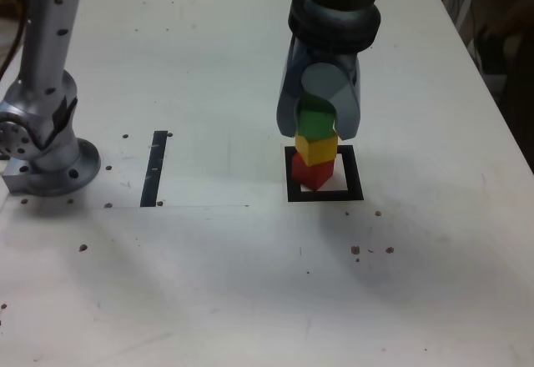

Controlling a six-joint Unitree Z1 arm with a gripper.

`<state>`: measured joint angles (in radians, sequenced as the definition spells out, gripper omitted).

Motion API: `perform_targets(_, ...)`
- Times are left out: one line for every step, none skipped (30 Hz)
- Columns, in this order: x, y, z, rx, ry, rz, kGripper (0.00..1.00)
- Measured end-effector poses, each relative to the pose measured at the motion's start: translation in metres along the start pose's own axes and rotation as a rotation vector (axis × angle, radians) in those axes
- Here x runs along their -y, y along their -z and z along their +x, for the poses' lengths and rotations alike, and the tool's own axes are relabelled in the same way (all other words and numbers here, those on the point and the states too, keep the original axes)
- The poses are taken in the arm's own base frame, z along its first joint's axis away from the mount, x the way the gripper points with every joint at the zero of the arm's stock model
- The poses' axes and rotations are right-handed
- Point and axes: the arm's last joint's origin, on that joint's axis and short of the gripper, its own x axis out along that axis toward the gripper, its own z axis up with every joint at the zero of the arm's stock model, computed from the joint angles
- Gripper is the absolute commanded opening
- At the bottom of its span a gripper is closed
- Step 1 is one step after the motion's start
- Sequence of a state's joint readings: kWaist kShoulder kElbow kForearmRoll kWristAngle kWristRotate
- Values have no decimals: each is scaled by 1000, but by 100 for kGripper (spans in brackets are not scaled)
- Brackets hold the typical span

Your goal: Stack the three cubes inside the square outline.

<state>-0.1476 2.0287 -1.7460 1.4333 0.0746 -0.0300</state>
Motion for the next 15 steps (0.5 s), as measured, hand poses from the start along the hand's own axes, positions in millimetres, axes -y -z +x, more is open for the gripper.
perform_targets(0, 0, 0, 0, 0, 0, 15)
perform_targets(-1, 0, 0, 1, 0, -1, 16)
perform_targets(-1, 0, 0, 2, 0, 0, 16)
perform_targets(-1, 0, 0, 4, -2, 0, 17)
perform_targets(-2, 0, 0, 6, -3, 1, 17)
perform_targets(-2, 0, 0, 6, -5, 1, 18)
perform_targets(-2, 1, 0, 7, -6, 1, 18)
perform_targets(-3, 1, 0, 7, -8, 2, 19)
perform_targets(-3, 1, 0, 8, -8, 2, 20)
perform_targets(-4, 1, 0, 9, -8, 2, 21)
perform_targets(-4, 0, 1, 11, -8, 2, 22)
perform_targets(-4, 0, 1, 13, -7, 3, 23)
perform_targets(-4, 0, 1, 16, -4, 3, 24)
perform_targets(-4, -1, 2, 19, -2, 4, 25)
perform_targets(-4, -1, 2, 21, -1, 5, 27)
